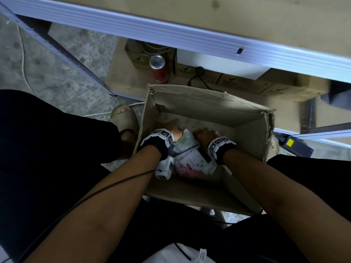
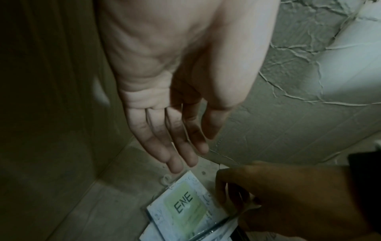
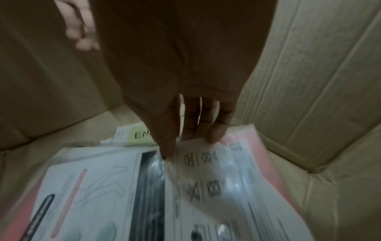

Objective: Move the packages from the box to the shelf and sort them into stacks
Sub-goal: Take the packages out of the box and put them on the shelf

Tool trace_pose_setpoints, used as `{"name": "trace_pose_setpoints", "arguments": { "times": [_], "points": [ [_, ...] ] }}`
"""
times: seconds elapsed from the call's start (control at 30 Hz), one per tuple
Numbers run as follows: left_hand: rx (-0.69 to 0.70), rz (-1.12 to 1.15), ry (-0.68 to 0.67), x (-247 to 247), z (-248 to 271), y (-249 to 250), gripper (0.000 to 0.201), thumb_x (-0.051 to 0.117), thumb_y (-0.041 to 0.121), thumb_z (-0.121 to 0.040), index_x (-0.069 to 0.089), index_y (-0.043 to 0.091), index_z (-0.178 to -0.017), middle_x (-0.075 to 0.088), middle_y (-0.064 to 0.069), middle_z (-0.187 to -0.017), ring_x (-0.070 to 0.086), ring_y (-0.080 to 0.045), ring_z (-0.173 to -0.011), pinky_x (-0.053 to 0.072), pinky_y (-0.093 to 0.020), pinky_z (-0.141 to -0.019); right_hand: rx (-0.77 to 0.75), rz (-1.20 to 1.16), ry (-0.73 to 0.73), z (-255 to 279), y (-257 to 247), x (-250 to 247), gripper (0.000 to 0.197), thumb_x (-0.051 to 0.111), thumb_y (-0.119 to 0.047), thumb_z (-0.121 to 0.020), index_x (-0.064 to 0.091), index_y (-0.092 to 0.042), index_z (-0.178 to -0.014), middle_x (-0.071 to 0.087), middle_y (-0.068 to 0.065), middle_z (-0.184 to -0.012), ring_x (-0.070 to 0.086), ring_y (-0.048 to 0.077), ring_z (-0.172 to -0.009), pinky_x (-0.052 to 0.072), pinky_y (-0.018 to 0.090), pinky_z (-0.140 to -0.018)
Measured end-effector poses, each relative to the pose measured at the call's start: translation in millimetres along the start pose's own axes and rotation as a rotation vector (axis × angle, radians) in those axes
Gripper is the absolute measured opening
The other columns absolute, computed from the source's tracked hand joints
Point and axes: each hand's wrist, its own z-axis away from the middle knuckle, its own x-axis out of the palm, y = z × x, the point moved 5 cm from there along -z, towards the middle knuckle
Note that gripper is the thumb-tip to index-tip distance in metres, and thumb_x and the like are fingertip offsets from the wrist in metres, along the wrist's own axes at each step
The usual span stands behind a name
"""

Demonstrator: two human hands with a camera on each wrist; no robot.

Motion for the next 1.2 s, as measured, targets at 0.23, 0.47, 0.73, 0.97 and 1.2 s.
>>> {"name": "trace_pose_setpoints", "arguments": {
  "times": [0.23, 0.47, 0.73, 0.97, 1.2],
  "points": [
    [0.04, -0.139, 0.008, 7, -9, 13, 0.034, 0.048, 0.028, -0.1, 0.06, 0.009, -0.125, 0.06, -0.013, -0.129, 0.059, -0.033, -0.115, 0.049, -0.04, -0.098, 0.092, 0.085, -0.063, 12, -11, -7, 0.027, 0.05, -0.009, -0.096, 0.063, -0.006, -0.119, 0.057, 0.014, -0.132, 0.047, 0.033, -0.127, 0.019, 0.06, -0.115],
    [0.195, -0.261, -0.024, 23, -25, 40, 0.03, 0.055, 0.022, -0.094, 0.063, 0.004, -0.117, 0.062, -0.02, -0.126, 0.061, -0.036, -0.112, 0.051, -0.044, -0.097, 0.055, -0.121, -0.016, 44, -16, -5, 0.024, 0.058, -0.011, -0.093, 0.066, -0.003, -0.114, 0.065, 0.017, -0.119, 0.064, 0.032, -0.109, 0.047, 0.032, -0.078],
    [0.398, -0.487, -0.053, 49, -43, 56, 0.051, 0.062, 0.009, -0.091, 0.052, 0.02, -0.14, 0.044, -0.009, -0.149, 0.041, -0.03, -0.139, 0.035, -0.041, -0.115, 0.066, -0.226, -0.096, 66, -28, -7, 0.022, 0.055, -0.002, -0.092, 0.068, 0.001, -0.109, 0.066, 0.018, -0.119, 0.064, 0.033, -0.108, 0.042, 0.029, -0.079],
    [0.49, -0.819, 0.054, 60, -46, 51, 0.039, 0.05, 0.007, -0.096, 0.052, 0.014, -0.134, 0.05, -0.011, -0.141, 0.049, -0.032, -0.13, 0.042, -0.041, -0.107, 0.065, -0.268, -0.147, 72, -24, -4, 0.027, 0.055, -0.002, -0.091, 0.067, 0.002, -0.115, 0.065, 0.014, -0.118, 0.063, 0.028, -0.112, 0.046, 0.031, -0.085],
    [0.466, -0.872, 0.005, 60, -55, 55, 0.036, 0.047, 0.002, -0.095, 0.06, 0.009, -0.128, 0.06, -0.013, -0.134, 0.057, -0.033, -0.124, 0.049, -0.042, -0.098, 0.025, -0.139, -0.194, 73, -24, -5, 0.027, 0.063, 0.001, -0.087, 0.067, 0.0, -0.113, 0.064, 0.02, -0.123, 0.062, 0.036, -0.112, 0.048, 0.035, -0.084]
  ]
}}
